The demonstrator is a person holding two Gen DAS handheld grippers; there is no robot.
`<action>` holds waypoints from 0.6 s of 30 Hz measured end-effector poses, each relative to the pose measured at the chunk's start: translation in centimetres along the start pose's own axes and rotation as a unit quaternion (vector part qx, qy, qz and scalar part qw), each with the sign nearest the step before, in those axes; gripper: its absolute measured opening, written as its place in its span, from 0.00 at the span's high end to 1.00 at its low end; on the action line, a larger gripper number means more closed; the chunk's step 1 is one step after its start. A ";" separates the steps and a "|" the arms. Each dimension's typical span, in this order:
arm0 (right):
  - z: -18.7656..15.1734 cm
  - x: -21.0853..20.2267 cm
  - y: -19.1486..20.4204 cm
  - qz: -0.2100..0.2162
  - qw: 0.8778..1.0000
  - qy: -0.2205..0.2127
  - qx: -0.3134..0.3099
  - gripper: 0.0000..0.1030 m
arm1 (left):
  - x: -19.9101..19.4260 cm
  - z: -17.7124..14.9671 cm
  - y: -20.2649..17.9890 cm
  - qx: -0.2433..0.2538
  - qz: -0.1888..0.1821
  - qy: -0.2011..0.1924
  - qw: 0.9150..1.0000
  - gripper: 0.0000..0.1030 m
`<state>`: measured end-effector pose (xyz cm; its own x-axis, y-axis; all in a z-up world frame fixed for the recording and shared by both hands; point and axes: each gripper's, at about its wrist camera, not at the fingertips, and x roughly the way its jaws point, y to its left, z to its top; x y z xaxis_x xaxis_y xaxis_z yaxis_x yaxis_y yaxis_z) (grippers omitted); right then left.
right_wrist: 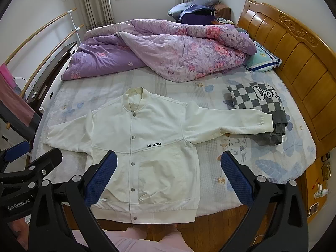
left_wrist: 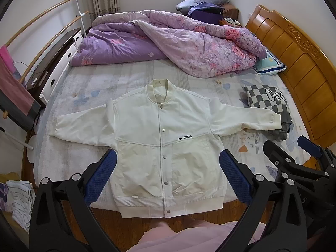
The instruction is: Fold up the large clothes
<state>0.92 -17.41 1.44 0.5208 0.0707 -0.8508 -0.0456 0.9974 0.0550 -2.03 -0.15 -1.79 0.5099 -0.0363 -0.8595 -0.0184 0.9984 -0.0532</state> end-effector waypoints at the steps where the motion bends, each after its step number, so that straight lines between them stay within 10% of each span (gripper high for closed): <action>1: 0.0 0.0 0.0 0.001 1.000 0.000 -0.001 0.07 | 0.0 0.1 -0.1 0.000 0.000 0.001 1.000 0.05; 18: -0.5 -0.1 0.4 0.014 1.000 0.007 -0.007 0.07 | -0.3 -0.9 1.0 -0.011 0.004 0.009 1.000 0.05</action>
<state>0.46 -16.98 1.28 0.5065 0.0993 -0.8565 -0.0721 0.9947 0.0727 -3.03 0.82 -2.02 0.4941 -0.0300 -0.8689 -0.0410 0.9975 -0.0577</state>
